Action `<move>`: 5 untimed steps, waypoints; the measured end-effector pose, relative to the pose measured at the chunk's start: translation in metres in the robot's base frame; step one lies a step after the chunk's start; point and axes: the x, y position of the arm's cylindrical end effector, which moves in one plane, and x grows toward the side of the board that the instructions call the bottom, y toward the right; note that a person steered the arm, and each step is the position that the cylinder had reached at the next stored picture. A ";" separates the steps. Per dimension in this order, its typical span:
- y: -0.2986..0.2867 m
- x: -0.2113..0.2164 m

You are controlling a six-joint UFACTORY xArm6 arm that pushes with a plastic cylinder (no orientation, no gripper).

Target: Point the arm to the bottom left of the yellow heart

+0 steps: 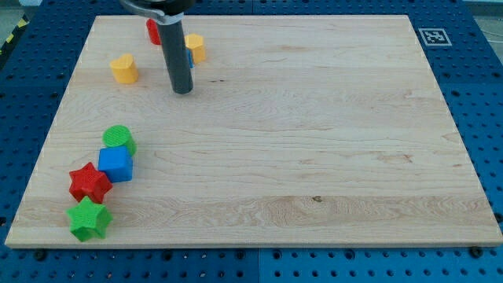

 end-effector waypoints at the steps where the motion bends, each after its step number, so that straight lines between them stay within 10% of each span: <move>1: -0.023 0.002; 5: -0.154 -0.010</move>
